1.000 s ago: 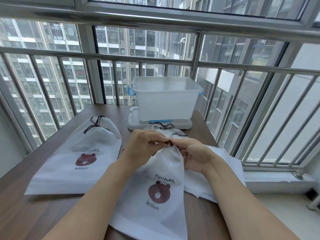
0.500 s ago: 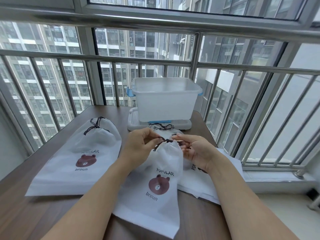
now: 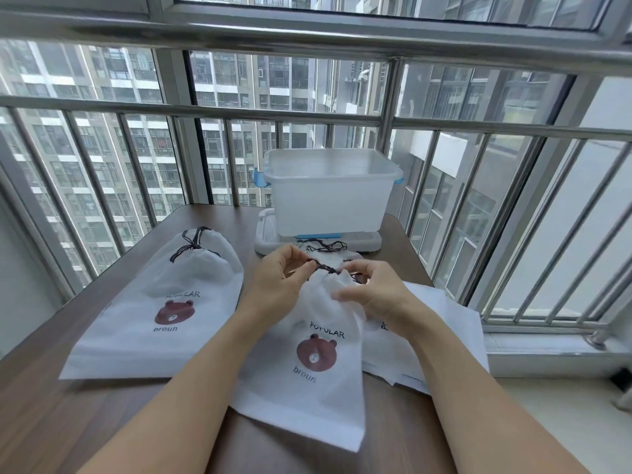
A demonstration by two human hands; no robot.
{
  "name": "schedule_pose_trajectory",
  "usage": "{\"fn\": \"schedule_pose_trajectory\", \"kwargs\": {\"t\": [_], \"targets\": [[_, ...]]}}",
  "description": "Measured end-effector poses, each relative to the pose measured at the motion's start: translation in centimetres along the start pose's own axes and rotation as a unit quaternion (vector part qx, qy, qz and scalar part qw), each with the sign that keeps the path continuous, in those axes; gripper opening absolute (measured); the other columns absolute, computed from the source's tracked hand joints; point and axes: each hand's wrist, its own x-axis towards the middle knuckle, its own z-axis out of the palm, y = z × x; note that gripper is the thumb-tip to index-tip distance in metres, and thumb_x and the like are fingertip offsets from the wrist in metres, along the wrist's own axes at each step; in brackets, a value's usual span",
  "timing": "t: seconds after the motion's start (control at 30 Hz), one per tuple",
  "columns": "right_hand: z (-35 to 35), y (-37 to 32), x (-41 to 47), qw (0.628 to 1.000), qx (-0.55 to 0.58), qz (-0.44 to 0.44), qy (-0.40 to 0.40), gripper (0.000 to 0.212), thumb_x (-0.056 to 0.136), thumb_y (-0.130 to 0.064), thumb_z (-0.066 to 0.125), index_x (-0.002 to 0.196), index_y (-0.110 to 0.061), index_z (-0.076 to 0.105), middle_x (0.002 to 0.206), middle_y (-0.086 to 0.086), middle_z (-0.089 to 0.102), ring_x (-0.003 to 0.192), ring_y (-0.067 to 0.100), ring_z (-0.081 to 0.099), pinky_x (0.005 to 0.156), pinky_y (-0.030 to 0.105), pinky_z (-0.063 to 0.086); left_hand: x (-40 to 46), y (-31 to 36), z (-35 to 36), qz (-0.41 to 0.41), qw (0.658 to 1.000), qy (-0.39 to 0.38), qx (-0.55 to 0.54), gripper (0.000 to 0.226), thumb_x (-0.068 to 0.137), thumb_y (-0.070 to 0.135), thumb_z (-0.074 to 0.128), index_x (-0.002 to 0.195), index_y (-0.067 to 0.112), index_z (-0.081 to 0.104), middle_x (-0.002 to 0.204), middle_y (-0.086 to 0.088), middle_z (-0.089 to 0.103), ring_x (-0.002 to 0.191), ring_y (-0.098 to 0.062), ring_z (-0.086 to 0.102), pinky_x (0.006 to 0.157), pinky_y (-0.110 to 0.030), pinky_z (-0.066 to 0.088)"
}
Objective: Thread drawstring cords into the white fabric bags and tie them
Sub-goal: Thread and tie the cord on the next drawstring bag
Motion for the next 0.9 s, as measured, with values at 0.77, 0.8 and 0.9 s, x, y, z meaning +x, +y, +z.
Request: {"fn": "schedule_pose_trajectory", "kwargs": {"t": [0.77,0.8,0.9], "targets": [[1.7,0.4,1.3,0.870,-0.491,0.004,0.043,0.094,0.066,-0.087,0.063,0.140,-0.029,0.050,0.148,0.004,0.043,0.129,0.035,0.041,0.105,0.044,0.040,0.5,-2.1,-15.1,-0.017,0.897,0.117,0.426,0.026,0.095,0.034,0.062,0.117,0.021,0.062,0.120,-0.001,0.066,0.113,-0.028,0.058,0.096,-0.041,0.046],[2.2,0.2,1.4,0.869,-0.492,0.010,0.049,0.094,0.066,-0.087,0.061,0.140,-0.029,0.050,0.149,0.004,0.042,0.130,0.035,0.041,0.105,0.045,0.040,0.3,-3.1,-15.0,-0.019,0.900,0.139,0.413,0.027,0.096,0.035,0.059,0.118,0.021,0.061,0.122,-0.003,0.064,0.113,-0.029,0.057,0.094,-0.042,0.045],[3.5,-0.4,2.0,0.864,-0.500,0.026,0.057,0.091,0.069,-0.087,0.059,0.135,-0.025,0.054,0.149,0.008,0.042,0.129,0.037,0.040,0.103,0.048,0.042,0.1,-4.8,-15.0,-0.013,0.919,0.156,0.361,0.030,0.098,0.038,0.053,0.120,0.019,0.061,0.123,-0.006,0.061,0.111,-0.030,0.057,0.087,-0.038,0.042]]}}
